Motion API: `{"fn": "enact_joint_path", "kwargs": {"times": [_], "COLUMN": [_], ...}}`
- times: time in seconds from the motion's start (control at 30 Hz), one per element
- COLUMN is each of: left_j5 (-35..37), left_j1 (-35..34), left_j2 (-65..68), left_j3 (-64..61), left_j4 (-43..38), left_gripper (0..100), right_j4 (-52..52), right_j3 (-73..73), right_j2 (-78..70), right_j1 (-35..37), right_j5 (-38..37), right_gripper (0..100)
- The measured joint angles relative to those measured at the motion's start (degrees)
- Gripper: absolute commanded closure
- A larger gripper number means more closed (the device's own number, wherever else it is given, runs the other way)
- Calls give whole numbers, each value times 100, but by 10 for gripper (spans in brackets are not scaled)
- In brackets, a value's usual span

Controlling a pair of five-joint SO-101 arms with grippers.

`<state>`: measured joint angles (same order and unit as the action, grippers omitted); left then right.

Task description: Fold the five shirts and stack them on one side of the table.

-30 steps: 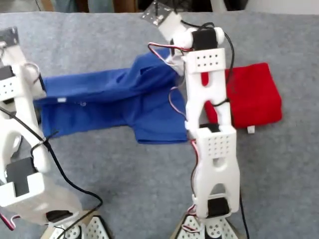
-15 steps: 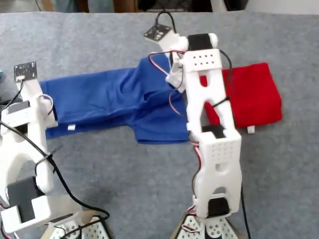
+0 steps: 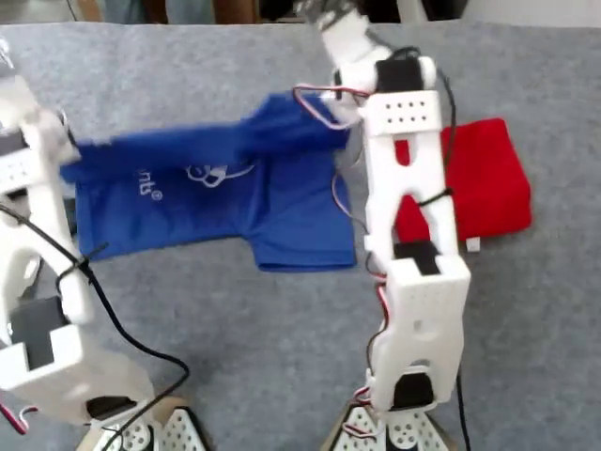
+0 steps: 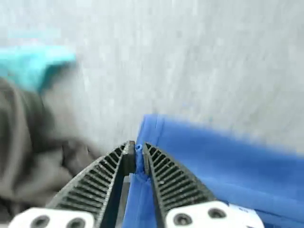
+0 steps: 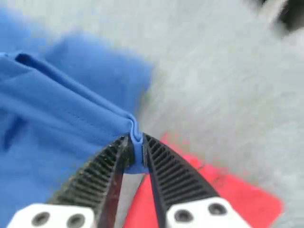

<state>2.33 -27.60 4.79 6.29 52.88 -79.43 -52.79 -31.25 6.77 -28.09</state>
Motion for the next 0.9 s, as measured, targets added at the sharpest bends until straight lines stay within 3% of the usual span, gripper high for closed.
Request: {"fn": "enact_joint_path", "kwargs": {"times": [0.2,0.4,0.53,0.7,0.9], "left_j5": [105,105,105,123,-79], "left_j1": [0,0,-62,-343,-325], "left_j2": [9,0,-132,-1310,-3596], "left_j3": [2699,5204,6426,6163,3930], "left_j4": [1802,3859,4703,4800,4800], "left_gripper": [971,971,971,971,971], "right_j4": [-290,-1204,-1688,-1864,-1864], "right_j3": [-1934,-3807,-4053,-4079,-4009], "right_j2": [457,949,1530,2576,3455], "right_j1": [0,0,-26,-26,-26], "right_j5": [123,132,387,448,466], "right_gripper": [985,985,985,985,985]}}
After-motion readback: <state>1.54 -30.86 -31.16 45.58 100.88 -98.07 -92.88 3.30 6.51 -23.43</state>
